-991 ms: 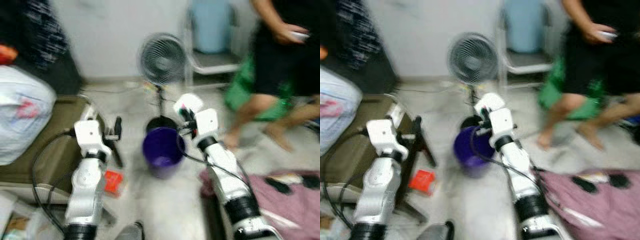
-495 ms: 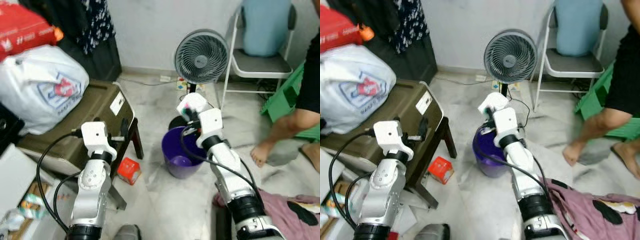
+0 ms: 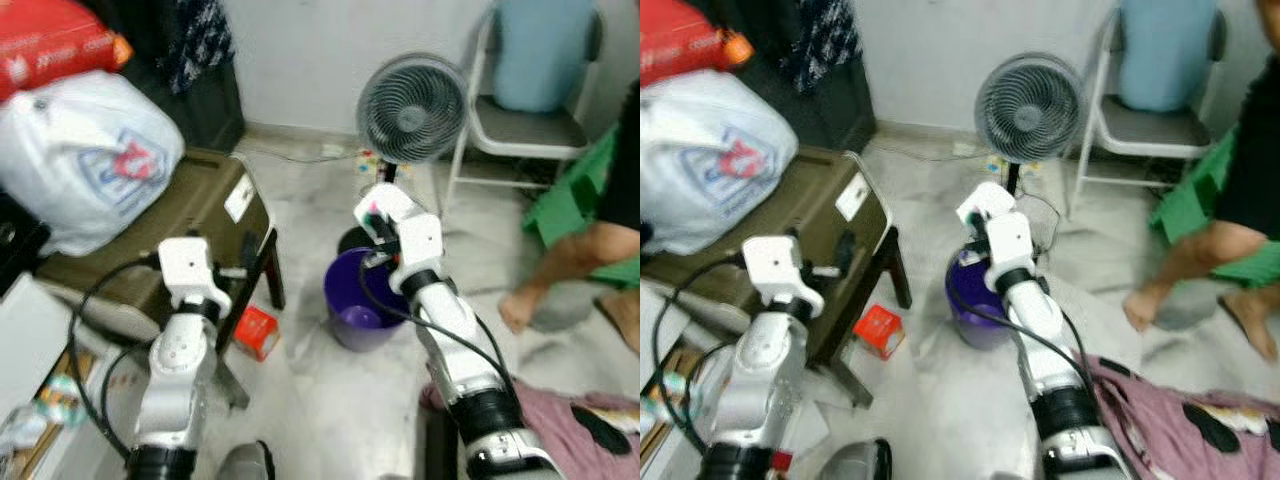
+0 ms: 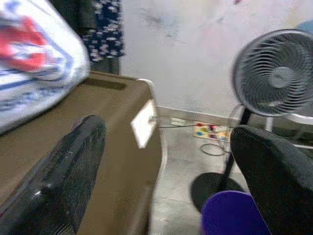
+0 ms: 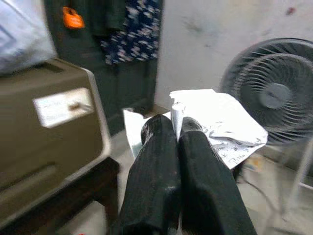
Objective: Clean up the room
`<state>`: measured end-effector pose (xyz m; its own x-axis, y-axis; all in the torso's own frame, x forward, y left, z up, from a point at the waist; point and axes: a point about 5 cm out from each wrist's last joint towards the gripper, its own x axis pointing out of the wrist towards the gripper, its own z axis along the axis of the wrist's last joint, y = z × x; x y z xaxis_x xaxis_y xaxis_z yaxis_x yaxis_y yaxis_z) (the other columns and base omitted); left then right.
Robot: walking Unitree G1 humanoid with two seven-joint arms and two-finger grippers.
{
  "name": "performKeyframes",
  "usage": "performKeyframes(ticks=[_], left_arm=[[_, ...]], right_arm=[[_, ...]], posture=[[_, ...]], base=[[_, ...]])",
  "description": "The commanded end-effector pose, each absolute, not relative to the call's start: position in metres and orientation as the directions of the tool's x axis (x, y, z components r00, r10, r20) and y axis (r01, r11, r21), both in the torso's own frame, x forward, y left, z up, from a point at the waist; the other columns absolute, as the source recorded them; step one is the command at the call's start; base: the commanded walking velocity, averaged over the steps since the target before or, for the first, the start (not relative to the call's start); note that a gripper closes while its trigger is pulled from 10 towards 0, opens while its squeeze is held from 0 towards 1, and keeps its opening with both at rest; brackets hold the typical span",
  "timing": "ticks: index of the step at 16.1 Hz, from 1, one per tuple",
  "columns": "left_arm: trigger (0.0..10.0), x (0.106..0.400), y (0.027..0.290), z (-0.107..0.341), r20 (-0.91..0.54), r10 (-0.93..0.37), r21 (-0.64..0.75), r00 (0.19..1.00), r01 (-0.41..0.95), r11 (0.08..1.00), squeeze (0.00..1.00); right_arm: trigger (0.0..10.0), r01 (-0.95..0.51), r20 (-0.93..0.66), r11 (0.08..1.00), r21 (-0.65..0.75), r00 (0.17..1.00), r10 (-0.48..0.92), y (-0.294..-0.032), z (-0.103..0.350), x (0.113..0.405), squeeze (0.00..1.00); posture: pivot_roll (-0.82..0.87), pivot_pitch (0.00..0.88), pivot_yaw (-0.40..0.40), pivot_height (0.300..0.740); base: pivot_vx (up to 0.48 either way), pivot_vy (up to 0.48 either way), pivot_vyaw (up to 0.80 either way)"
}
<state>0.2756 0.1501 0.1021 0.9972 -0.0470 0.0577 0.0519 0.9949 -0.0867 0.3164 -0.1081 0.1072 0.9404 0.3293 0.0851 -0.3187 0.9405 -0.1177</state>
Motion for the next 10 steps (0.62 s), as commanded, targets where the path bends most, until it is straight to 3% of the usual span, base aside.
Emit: performKeyframes(ticks=[1, 6, 10], left_arm=[[10.0, 0.2759, 0.1489, 0.1057, 0.068, -0.059, -0.089, 0.996, 0.065, 0.994, 0.00], [10.0, 0.2748, 0.1489, 0.1053, 0.065, -0.067, -0.090, 0.996, 0.073, 0.993, 0.00], [10.0, 0.2758, 0.1473, 0.1057, 0.066, -0.074, -0.092, 0.995, 0.079, 0.993, 0.00]], right_arm=[[10.0, -0.324, 0.086, 0.938, -0.121, 0.938, 0.335, -0.1077, 0.1094, 0.3176, 0.00], [10.0, -0.320, 0.087, 0.940, -0.117, 0.940, 0.331, -0.1062, 0.1090, 0.3175, 0.00], [10.0, -0.316, 0.087, 0.942, -0.114, 0.941, 0.327, -0.1060, 0.1092, 0.3186, 0.00]], posture=[[0.03, 0.082, 0.019, 0.740], [0.03, 0.079, 0.022, 0.740], [0.03, 0.069, 0.025, 0.740]], base=[[0.259, 0.000, 0.48], [0.269, 0.000, 0.44], [0.270, 0.000, 0.00]])
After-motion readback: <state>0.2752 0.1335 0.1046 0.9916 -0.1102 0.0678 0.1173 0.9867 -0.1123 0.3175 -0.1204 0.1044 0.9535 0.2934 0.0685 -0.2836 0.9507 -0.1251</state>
